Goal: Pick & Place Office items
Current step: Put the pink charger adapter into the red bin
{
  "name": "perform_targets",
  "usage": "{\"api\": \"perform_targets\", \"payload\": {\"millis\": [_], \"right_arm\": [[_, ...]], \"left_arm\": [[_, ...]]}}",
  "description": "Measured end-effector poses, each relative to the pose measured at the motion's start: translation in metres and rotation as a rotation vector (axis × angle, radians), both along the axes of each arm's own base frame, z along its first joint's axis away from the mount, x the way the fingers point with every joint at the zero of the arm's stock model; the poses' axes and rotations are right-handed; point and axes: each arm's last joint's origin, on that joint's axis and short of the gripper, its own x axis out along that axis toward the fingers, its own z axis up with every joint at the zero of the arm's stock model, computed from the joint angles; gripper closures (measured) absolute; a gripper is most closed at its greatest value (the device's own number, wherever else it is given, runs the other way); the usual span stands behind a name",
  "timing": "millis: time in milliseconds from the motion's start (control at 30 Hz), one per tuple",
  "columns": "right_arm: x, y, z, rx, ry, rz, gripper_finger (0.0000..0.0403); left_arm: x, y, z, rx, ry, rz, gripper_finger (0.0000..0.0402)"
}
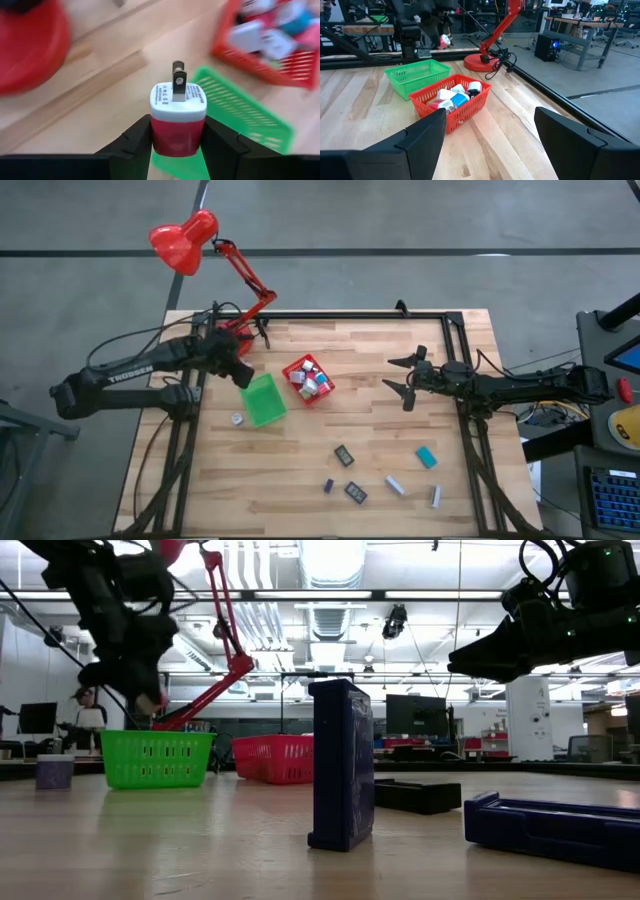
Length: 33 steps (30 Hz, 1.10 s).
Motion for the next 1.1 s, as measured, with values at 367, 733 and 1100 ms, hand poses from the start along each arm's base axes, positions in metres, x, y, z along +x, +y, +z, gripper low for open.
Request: {"api": "perform_targets", "payload": {"millis": [367,733,1100], "right_arm": [[0.000,0.000,0.000,0.000,0.000,0.000,0.0092],[0.000,0.000,0.000,0.000,0.000,0.000,0.0106],[0.000,0.000,0.000,0.000,0.000,0.000,0.0093]], "left_arm": [[0.042,-0.011,0.014,0.222,-0.247,-0.147,0.0254],[0.087,-0.002,-0.015,0.273,-0.266,-0.264,0.0253],[0.114,-0.003,-0.050,0.204,-0.229,-0.383,0.0253]]}}
